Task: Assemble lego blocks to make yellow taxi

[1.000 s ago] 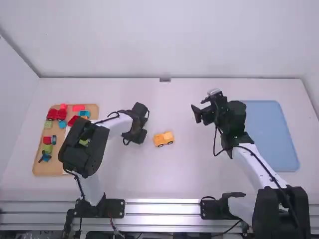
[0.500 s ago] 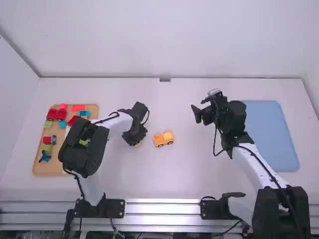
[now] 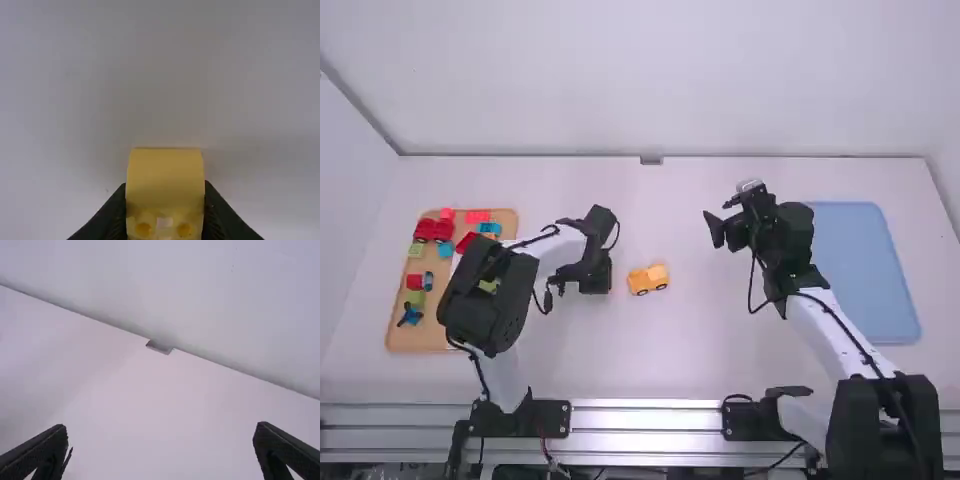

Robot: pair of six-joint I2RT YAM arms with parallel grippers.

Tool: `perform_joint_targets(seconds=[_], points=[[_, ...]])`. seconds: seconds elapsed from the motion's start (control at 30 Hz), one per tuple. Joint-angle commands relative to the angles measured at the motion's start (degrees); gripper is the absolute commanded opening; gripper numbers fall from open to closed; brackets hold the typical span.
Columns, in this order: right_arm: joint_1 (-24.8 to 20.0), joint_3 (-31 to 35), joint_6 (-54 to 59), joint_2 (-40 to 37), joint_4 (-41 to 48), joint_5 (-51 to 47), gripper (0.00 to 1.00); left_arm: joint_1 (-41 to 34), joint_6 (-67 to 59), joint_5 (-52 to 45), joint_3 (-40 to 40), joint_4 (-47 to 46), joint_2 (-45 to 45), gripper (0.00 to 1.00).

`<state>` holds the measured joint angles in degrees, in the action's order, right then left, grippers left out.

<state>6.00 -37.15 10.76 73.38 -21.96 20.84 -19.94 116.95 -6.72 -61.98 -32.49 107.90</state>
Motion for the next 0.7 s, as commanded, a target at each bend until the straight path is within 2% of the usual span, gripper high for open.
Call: perform_joint_targets(seconds=[0.0, 0.03, 0.07, 0.17, 0.37, 0.5, 0.67], points=[[0.04, 0.39, -0.28, -1.01, 0.09, 0.2, 0.98, -0.22, 3.89, 1.81, -0.74, -0.22, 0.55, 0.28], [0.04, 0.39, -0.26, -1.01, 0.11, 0.2, 0.98, -0.22, 3.89, 1.81, -0.74, -0.17, 0.55, 0.31], [0.04, 0.39, -0.26, -1.01, 0.11, 0.2, 0.98, -0.22, 3.89, 1.77, -0.74, -0.02, 0.55, 0.72], [0.02, 0.39, -0.28, -1.01, 0.11, 0.17, 0.98, -0.22, 3.87, 1.81, -0.74, 0.24, 0.55, 0.99], [0.04, 0.39, -0.28, -1.01, 0.11, 0.2, 0.98, 1.05, 3.28, 2.29, -0.9, 0.04, 0.46, 0.99], [0.04, 0.39, -0.26, -1.01, 0.11, 0.2, 0.98, 1.68, 3.23, 3.04, -2.38, -5.07, -0.74, 0.99], [0.04, 0.44, -0.28, -1.01, 0.09, 0.2, 0.98, 1.99, -4.63, 5.88, -10.62, -18.25, -4.13, 0.99]])
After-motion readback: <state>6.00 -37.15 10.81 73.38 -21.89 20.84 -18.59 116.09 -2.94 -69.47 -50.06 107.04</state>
